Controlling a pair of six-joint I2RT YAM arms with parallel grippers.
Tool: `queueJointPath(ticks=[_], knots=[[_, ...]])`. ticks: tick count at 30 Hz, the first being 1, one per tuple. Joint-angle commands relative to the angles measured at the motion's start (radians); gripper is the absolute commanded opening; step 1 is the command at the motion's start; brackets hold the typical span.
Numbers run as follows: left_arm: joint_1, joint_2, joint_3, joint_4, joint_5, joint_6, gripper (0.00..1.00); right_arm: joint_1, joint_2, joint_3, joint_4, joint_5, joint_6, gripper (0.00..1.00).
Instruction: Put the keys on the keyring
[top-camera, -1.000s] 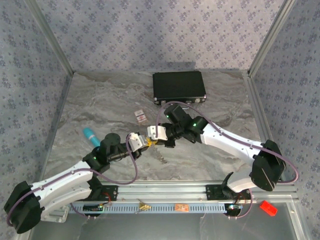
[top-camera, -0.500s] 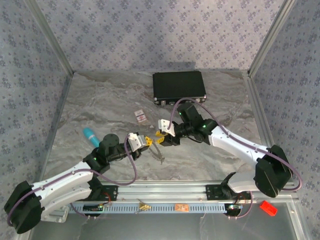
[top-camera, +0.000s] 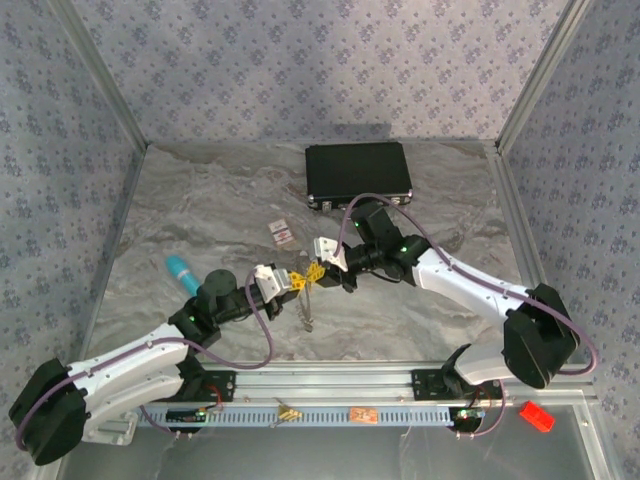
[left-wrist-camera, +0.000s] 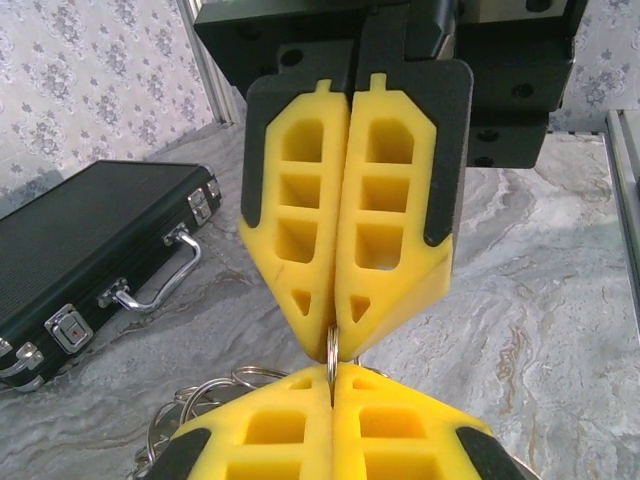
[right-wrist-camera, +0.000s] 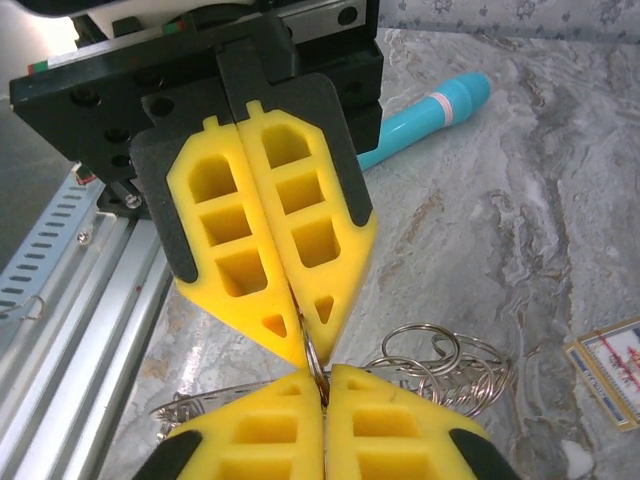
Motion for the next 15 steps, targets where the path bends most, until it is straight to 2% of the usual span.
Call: queueJointPath(ticks=[1, 5, 7, 8, 12, 15], knots=[[-0.002, -0.003, 0.0, 0.083, 0.027, -0.018, 0.0, 0.004, 0.012, 0.045, -0.019, -0.046, 0.0, 0.0], [-0.001, -0.007, 0.011, 0.042, -0.003, -0.021, 0.01, 0.005, 0.012, 0.06, -0.043, -0.044, -0.016, 0.0], [-0.001, -0.012, 0.028, -0.012, -0.03, -0.014, 0.16, 0.009, 0.01, 0.07, -0.072, -0.025, -0.036, 0.0], [-0.001, -0.015, 0.04, -0.052, -0.043, -0.008, 0.18, 0.012, 0.008, 0.077, -0.094, -0.007, -0.053, 0.0], [-0.001, -0.021, 0.07, -0.154, -0.053, 0.019, 0.2, 0.036, 0.011, 0.111, -0.183, 0.077, -0.116, 0.0], [-0.002, -0.018, 0.078, -0.172, -0.047, 0.022, 0.19, 0.06, 0.025, 0.144, -0.242, 0.136, -0.152, 0.0]])
